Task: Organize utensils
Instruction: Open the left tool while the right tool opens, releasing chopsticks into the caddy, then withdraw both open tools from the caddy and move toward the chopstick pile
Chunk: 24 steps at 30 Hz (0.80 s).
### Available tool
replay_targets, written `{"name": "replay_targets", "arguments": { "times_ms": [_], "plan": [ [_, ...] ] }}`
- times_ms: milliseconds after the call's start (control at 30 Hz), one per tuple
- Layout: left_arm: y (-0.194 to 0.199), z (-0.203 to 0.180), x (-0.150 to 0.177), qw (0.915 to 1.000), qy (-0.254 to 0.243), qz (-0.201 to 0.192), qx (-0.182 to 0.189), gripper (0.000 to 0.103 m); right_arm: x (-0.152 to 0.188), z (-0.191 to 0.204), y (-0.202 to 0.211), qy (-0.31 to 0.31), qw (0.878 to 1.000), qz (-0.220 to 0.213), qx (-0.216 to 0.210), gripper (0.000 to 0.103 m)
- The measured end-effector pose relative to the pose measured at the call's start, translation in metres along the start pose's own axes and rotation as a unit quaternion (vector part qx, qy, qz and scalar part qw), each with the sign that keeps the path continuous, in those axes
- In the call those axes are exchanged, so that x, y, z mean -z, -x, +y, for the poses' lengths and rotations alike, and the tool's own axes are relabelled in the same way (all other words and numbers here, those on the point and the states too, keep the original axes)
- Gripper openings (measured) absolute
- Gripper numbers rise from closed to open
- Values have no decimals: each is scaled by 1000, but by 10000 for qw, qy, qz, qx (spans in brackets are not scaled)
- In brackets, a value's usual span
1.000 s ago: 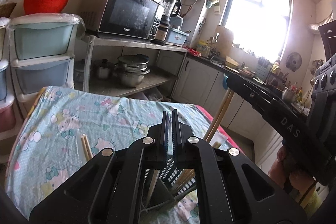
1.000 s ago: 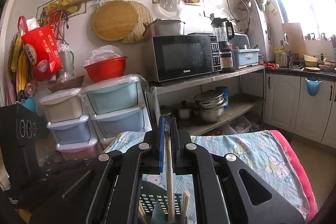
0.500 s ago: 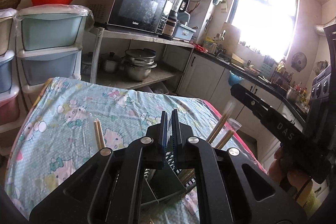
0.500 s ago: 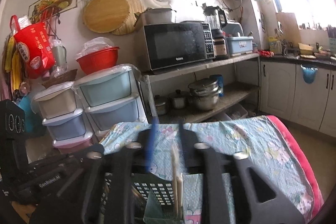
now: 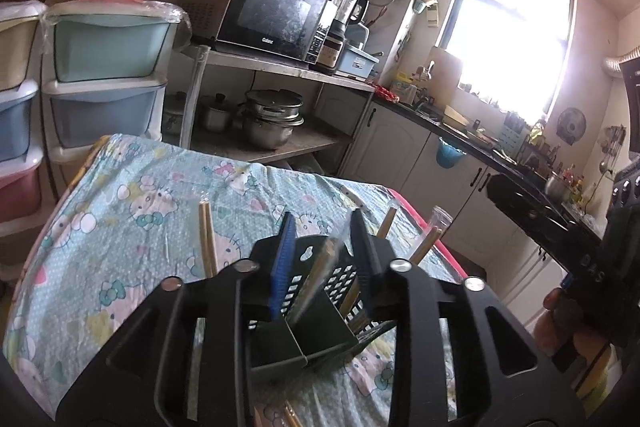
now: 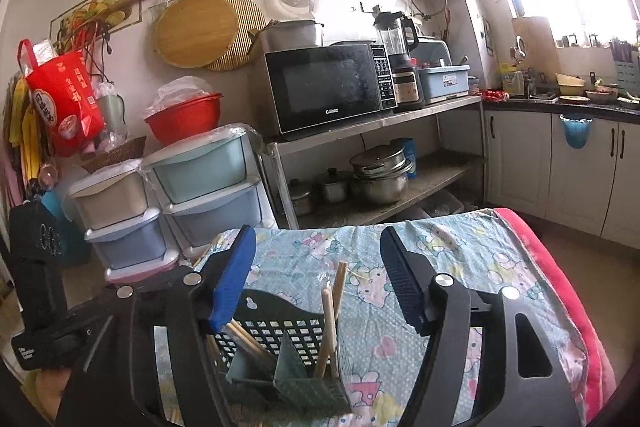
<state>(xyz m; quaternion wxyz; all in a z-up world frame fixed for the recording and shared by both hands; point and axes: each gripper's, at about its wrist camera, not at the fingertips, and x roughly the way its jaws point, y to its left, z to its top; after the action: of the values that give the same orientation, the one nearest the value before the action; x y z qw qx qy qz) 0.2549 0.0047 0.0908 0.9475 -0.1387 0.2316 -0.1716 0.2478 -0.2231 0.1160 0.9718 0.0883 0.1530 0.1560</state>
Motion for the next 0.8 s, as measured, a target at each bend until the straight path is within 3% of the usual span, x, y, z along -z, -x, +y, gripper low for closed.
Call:
{"name": "replay_targets", "arguments": {
  "times_ms": [267, 467, 800],
  "plan": [
    [21, -6, -1, 9998, 42, -189, 56, 70, 1, 5, 24, 134, 9999, -44, 44, 71],
    [46, -13, 0, 9991, 30, -404, 135, 91, 3, 11, 42, 235, 9996, -114, 58, 77],
    [69, -14, 11, 9987, 3, -491, 99, 92, 13, 21, 62, 328, 9994, -100, -31, 82]
  ]
}}
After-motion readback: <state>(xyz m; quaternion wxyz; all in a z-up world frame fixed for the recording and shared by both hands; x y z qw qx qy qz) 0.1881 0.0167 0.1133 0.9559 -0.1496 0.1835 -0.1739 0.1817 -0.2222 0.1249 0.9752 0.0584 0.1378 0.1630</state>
